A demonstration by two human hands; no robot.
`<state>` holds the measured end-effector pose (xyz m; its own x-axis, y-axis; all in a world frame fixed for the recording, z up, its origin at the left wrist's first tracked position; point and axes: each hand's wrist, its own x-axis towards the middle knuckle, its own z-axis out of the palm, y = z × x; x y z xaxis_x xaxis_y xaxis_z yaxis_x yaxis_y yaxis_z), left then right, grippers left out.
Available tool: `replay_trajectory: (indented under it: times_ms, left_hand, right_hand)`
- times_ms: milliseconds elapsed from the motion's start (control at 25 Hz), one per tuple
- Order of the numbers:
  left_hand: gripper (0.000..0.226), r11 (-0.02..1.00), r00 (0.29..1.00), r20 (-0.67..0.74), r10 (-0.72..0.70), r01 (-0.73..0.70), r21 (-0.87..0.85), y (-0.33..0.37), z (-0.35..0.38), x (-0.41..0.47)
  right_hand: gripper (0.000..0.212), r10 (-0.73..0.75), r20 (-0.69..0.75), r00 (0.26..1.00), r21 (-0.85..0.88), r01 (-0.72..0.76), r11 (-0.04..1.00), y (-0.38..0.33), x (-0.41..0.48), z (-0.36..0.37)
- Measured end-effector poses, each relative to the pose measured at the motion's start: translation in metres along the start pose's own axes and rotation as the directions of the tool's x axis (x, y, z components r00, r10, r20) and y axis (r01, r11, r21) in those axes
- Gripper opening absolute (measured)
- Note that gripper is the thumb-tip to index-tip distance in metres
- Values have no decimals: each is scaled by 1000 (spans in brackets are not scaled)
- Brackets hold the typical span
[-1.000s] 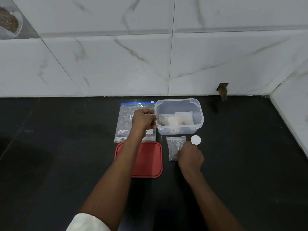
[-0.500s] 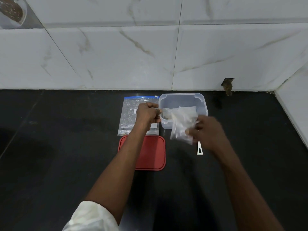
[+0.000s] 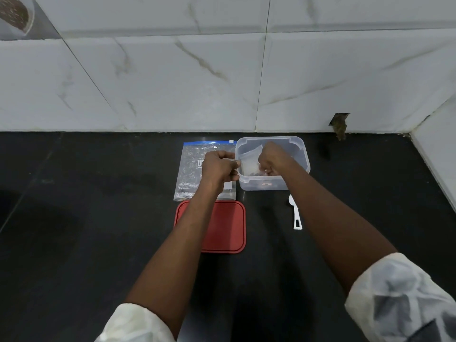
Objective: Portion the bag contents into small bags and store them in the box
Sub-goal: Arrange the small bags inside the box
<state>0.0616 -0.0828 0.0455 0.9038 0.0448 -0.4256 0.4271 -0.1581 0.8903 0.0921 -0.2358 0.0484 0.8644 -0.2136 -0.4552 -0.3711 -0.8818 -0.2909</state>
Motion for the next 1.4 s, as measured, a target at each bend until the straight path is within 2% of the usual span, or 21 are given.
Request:
replay_trajectory:
  times_ms: [200,320,400,480,640,800,880,960,1120,1400]
  left_hand:
    - [28,1000,1000,-15,-3,3,13,-2,0,4]
    - [30,1000,1000,-20,-7,8,23,-2,1,6]
    - [30,999,1000,-19,-11,11,37,-1,2,6]
    - [29,999,1000,-21,-10,11,48,0,1,5]
    - [30,999,1000,-25,-7,8,43,0,2,3]
    - [31,999,1000,-29,-11,12,40,0,2,4]
    - [31,999,999,-28,-15,16,40,0,1,3]
    - [30,999,999,-28,-18,19,37,0,1,3]
    - [31,999,999,-24,-23,24,21,1,2,2]
    - [34,999,999,-40,-17,19,27,-1,1,3]
  right_hand:
    - [46,-34,-22,999,-85,32,996,3,5,16]
    - [55,-102,-127,987,-132,85,988,2,3,19]
    - [55,-124,-237,964,-125,96,987,-2,0,16]
    - [53,-133,-277,952,-121,103,987,-3,0,12]
    - [49,-129,-167,977,-75,118,990,4,1,12]
    - [43,-120,-217,969,-87,103,991,15,1,8]
    - [41,-155,-219,963,-157,122,980,19,0,5]
    - [42,-171,-136,976,-203,141,969,21,1,5]
    - [36,-115,-52,992,-115,108,987,19,6,6]
    - [56,-195,-28,980,-74,192,979,11,4,17]
